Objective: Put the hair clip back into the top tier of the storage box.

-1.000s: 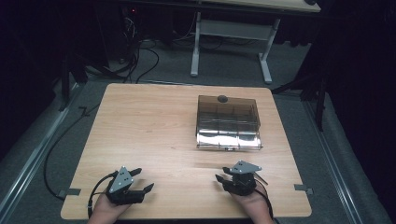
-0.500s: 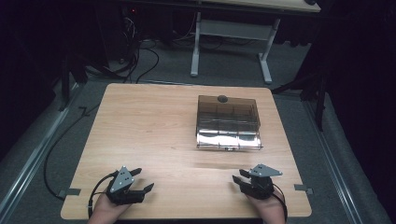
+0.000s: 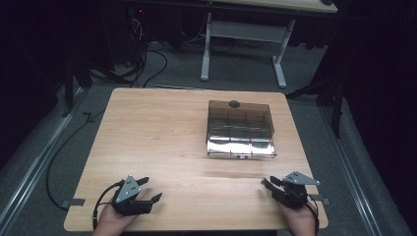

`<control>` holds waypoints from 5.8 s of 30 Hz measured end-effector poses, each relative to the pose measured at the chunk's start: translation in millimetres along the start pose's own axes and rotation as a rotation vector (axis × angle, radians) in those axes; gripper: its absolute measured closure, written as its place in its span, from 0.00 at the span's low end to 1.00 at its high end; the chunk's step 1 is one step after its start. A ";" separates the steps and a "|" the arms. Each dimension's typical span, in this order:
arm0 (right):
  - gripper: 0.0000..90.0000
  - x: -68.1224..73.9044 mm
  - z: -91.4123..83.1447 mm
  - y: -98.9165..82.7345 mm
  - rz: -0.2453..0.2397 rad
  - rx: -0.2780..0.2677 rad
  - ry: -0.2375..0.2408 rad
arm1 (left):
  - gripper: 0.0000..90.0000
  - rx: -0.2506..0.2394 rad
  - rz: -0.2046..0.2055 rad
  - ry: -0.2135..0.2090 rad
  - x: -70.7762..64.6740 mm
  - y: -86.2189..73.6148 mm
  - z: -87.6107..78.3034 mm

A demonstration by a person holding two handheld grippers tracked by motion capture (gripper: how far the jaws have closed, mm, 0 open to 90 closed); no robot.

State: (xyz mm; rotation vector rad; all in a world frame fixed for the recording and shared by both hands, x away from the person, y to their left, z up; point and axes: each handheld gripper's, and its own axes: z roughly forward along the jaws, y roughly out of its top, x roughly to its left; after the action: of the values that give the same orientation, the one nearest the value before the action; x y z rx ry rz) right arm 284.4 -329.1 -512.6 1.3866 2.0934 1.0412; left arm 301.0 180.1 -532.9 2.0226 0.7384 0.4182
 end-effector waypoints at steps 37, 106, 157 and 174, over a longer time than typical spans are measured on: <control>0.98 7.1 7.0 2.1 -0.062 0.054 -0.025 | 0.30 0.009 -0.005 -0.003 0.6 0.2 0.4; 1.00 68.0 44.8 13.0 -0.167 0.077 0.136 | 0.30 0.015 -0.009 -0.006 1.0 0.3 1.0; 0.83 28.7 31.7 51.2 -0.041 0.357 -0.003 | 0.32 -0.011 -0.008 0.038 -0.1 -0.5 -1.3; 0.78 33.4 36.0 59.7 -0.110 0.491 0.051 | 0.31 -0.013 0.012 0.024 -1.8 -0.7 -1.6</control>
State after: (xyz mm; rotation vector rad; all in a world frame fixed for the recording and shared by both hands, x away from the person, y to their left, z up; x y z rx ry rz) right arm 330.8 -272.7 -487.2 1.4434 2.5436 0.5399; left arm 298.5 180.2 -532.6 2.0133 0.7368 0.4539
